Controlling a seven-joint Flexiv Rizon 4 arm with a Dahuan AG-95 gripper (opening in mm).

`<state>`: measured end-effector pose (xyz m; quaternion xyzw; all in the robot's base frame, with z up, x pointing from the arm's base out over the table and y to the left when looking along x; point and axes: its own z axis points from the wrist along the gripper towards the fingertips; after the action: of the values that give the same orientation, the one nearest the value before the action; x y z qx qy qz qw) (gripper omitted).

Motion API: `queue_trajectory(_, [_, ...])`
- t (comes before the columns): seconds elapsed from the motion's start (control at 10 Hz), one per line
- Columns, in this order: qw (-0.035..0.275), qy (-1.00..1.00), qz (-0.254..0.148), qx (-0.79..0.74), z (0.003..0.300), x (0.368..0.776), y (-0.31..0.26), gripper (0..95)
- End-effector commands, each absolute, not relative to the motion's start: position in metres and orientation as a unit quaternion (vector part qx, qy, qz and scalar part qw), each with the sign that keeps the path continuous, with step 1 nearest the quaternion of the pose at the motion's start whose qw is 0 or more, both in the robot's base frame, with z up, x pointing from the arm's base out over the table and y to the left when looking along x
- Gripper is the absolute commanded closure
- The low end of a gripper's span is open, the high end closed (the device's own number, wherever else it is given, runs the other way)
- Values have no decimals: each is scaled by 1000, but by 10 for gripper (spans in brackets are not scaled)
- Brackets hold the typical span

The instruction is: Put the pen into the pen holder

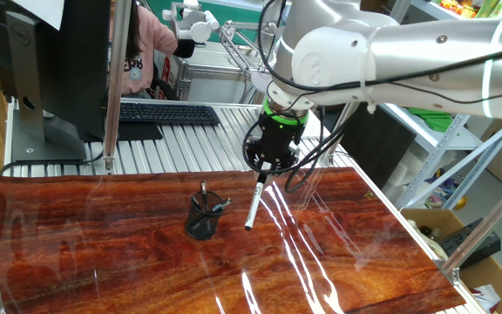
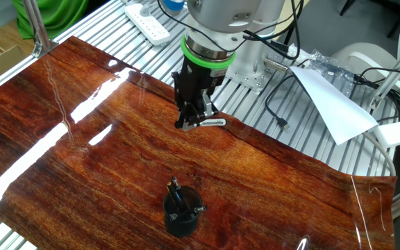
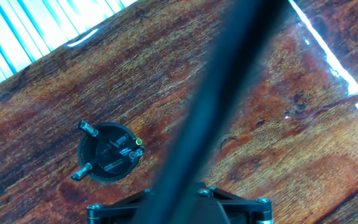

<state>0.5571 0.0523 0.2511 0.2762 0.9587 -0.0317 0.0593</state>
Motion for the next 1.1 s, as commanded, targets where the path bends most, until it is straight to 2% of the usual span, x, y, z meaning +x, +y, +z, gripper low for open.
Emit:
queue_trajectory(0.1, [57, 959, -30, 275, 251, 557, 52, 950])
queue_trajectory(0.8, [33, 970, -33, 237, 252, 556, 54, 950])
queue_trajectory(1.1, [34, 981, -34, 190, 253, 553, 58, 950])
